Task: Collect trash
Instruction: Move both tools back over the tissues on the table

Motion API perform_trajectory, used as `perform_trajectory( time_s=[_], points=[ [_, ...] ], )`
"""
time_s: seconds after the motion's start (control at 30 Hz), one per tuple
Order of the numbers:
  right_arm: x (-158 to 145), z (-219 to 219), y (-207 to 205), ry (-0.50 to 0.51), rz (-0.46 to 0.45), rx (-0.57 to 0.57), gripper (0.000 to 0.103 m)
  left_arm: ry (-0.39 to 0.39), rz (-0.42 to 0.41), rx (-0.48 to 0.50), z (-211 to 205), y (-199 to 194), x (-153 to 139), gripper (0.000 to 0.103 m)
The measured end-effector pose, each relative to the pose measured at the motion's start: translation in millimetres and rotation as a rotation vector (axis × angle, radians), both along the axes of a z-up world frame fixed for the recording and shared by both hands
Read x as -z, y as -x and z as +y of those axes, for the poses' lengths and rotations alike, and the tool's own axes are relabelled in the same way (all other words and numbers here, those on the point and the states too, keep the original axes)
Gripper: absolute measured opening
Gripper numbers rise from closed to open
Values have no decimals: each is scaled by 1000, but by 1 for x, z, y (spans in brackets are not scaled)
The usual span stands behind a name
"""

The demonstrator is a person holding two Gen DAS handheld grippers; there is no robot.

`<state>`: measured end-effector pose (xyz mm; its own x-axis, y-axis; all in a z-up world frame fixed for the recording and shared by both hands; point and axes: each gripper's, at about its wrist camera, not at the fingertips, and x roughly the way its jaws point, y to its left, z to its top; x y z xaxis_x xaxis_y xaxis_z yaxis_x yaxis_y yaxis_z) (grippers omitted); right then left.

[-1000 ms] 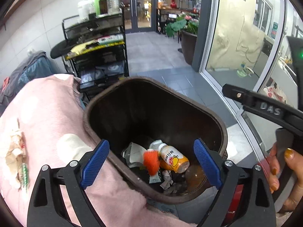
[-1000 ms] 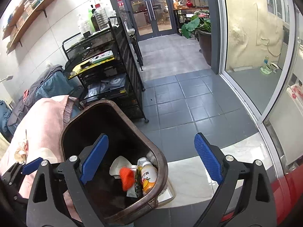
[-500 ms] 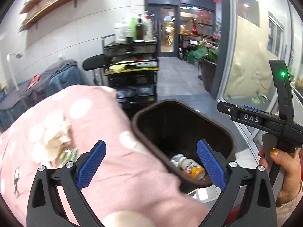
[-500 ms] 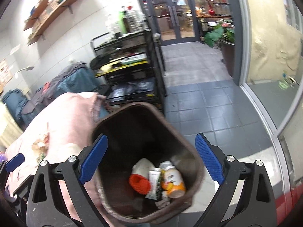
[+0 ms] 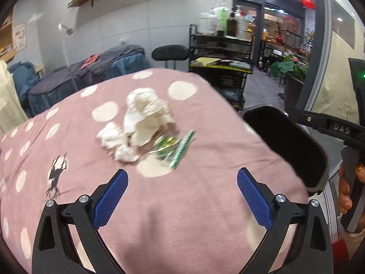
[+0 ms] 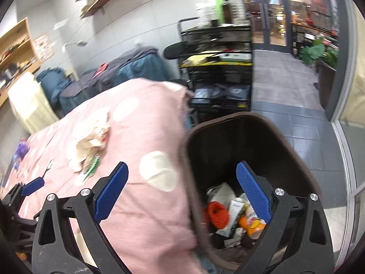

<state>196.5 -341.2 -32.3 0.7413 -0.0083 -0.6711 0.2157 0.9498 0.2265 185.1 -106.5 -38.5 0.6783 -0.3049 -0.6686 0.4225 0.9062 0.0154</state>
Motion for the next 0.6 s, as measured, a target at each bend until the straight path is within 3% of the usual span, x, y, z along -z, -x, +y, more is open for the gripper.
perform_trajectory(
  time_s=[0.3, 0.6],
  points=[
    [0, 74, -58, 9, 62, -186, 94, -27, 26, -159, 73, -23, 5, 95],
    [3, 141, -126, 11, 145, -305, 94, -40, 44, -205, 104, -52, 8, 95]
  ],
)
